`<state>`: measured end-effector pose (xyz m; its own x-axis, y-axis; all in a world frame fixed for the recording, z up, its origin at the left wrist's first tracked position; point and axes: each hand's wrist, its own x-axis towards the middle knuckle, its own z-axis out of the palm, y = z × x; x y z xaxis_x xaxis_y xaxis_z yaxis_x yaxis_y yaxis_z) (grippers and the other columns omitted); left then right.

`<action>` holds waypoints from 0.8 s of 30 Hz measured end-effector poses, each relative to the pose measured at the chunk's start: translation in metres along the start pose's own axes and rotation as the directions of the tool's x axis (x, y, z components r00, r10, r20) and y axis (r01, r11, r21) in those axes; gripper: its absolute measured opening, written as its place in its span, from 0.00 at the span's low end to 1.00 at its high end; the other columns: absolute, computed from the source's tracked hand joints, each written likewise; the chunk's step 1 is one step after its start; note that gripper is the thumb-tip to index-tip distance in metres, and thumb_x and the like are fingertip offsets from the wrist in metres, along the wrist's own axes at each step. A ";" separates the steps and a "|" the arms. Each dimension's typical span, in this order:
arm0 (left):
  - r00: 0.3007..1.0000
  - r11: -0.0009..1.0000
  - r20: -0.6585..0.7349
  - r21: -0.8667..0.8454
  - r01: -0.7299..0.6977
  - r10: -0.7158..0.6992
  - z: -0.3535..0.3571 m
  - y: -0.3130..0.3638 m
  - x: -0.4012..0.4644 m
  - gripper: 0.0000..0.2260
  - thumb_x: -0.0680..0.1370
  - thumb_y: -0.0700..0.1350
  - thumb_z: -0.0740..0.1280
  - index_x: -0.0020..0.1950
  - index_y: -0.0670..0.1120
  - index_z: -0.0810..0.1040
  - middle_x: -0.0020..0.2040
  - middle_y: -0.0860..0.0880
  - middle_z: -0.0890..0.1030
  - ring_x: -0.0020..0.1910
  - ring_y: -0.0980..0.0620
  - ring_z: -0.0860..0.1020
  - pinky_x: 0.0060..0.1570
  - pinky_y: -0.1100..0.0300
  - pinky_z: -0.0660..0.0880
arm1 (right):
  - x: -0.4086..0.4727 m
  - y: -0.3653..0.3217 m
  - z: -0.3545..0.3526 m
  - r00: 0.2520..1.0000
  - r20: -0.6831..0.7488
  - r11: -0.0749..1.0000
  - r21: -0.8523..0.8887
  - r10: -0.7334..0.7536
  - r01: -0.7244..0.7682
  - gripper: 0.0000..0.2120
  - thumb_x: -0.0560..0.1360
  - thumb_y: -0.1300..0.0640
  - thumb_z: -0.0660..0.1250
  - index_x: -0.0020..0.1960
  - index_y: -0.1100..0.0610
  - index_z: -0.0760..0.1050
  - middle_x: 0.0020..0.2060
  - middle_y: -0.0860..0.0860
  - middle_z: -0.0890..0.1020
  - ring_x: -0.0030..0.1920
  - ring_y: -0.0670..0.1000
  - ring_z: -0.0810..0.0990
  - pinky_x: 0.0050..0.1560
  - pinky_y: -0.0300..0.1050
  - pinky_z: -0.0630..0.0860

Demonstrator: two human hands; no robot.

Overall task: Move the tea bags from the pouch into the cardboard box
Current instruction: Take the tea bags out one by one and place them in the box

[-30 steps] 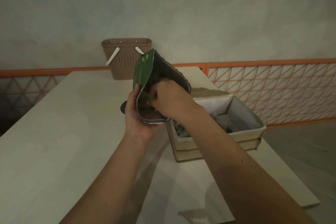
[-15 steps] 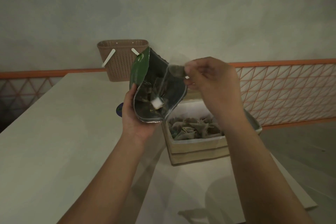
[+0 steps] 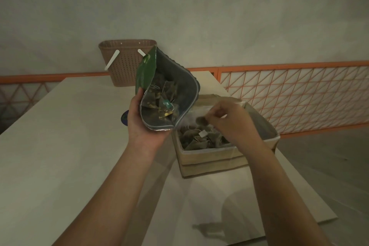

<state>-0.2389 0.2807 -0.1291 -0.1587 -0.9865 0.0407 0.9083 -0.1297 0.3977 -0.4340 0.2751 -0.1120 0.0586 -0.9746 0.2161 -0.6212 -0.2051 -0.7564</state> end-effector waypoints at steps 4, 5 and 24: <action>1.000 1.000 -0.007 0.010 -0.010 0.010 0.001 0.000 -0.001 0.23 0.82 0.59 0.60 0.73 0.49 0.75 0.67 0.42 0.80 0.60 0.39 0.82 0.52 0.47 0.82 | -0.001 0.005 0.005 0.995 0.102 0.995 -0.091 -0.018 0.027 0.07 0.78 0.50 0.66 0.50 0.49 0.82 0.45 0.44 0.83 0.46 0.42 0.79 0.50 0.41 0.75; 1.000 1.000 -0.010 0.012 -0.011 0.012 0.002 0.001 -0.001 0.23 0.82 0.59 0.60 0.73 0.49 0.75 0.66 0.42 0.80 0.60 0.39 0.82 0.52 0.47 0.82 | -0.002 0.002 0.005 0.997 0.055 0.998 -0.036 -0.047 0.049 0.07 0.78 0.50 0.66 0.50 0.49 0.82 0.45 0.43 0.82 0.45 0.41 0.78 0.48 0.38 0.74; 0.991 0.996 -0.122 0.072 -0.053 0.061 0.001 -0.004 -0.005 0.24 0.80 0.60 0.62 0.68 0.46 0.80 0.61 0.43 0.83 0.56 0.44 0.84 0.52 0.55 0.82 | -0.025 -0.062 0.062 0.976 -0.127 0.920 -0.374 -0.175 0.116 0.16 0.76 0.38 0.64 0.59 0.44 0.78 0.62 0.52 0.68 0.60 0.54 0.72 0.56 0.52 0.77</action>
<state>-0.2419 0.2858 -0.1296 -0.0542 -0.9974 -0.0472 0.8853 -0.0698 0.4598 -0.3483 0.3066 -0.1090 0.0668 -0.9043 0.4217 -0.8568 -0.2686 -0.4402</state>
